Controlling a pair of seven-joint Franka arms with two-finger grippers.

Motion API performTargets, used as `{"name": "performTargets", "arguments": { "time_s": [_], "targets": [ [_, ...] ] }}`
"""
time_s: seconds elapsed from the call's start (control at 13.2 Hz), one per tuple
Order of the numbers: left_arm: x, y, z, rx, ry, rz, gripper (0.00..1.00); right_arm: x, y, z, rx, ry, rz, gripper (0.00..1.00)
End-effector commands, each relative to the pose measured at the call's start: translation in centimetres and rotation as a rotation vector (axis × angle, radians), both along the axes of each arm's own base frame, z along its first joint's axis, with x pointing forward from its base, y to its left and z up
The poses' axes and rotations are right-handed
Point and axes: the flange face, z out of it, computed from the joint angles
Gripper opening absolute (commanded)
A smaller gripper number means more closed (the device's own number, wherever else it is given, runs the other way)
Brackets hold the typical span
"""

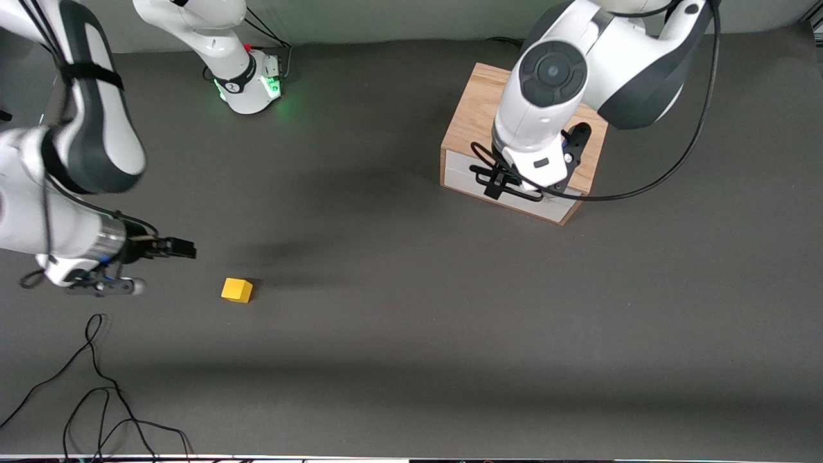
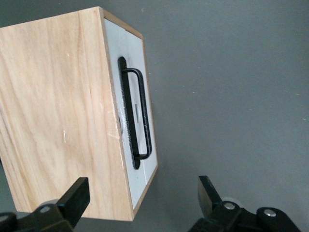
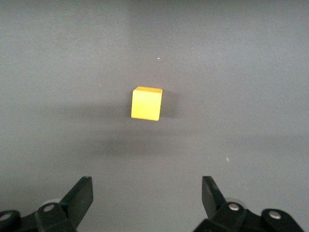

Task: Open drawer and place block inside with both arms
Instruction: 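Reach the left gripper to the drawer handle while the right gripper grasps the cube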

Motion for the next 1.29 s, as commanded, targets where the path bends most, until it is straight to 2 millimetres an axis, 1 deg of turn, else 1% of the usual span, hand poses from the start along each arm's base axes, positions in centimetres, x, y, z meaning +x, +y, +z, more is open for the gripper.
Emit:
{"name": "performTargets", "arguments": {
  "time_s": [0.0,0.08,0.3,0.61,0.76,0.99,1.06,1.14,1.21],
  "targets": [
    [-0.3,1.0,-2.5,0.054,0.024,0.028,1.00,-0.4,0.0,-5.5,0.002,-0.009,0.016,1.00],
    [-0.4,1.1,-3.8,0.069,0.022,0.023,1.00,-0.2,0.0,-7.7,0.004,0.010,0.011,1.00],
    [-1.0,1.2,-8.0,0.078,0.007,0.016,1.00,0.3,0.1,-12.4,0.009,0.009,0.002,1.00],
    [-0.2,1.0,-11.4,0.112,-0.007,0.057,1.00,1.0,0.1,-16.4,0.015,-0.028,-0.007,1.00],
    [0.0,0.8,-12.7,0.115,-0.001,0.081,1.00,1.3,0.2,-17.9,0.018,-0.052,-0.011,1.00],
    [-0.1,0.5,-14.9,0.126,0.027,0.087,1.00,1.4,0.3,-19.1,0.021,-0.065,-0.033,1.00],
    [-0.1,0.5,-15.3,0.127,0.030,0.086,1.00,1.5,0.7,-19.6,0.022,-0.080,-0.052,1.00],
    [-0.2,0.6,-15.8,0.134,0.028,0.080,1.00,1.6,2.3,-20.0,0.023,-0.092,-0.057,1.00],
    [-0.3,0.5,-16.3,0.136,0.031,0.077,1.00,1.7,3.2,-20.1,0.022,-0.103,-0.076,1.00]
  ]
}}
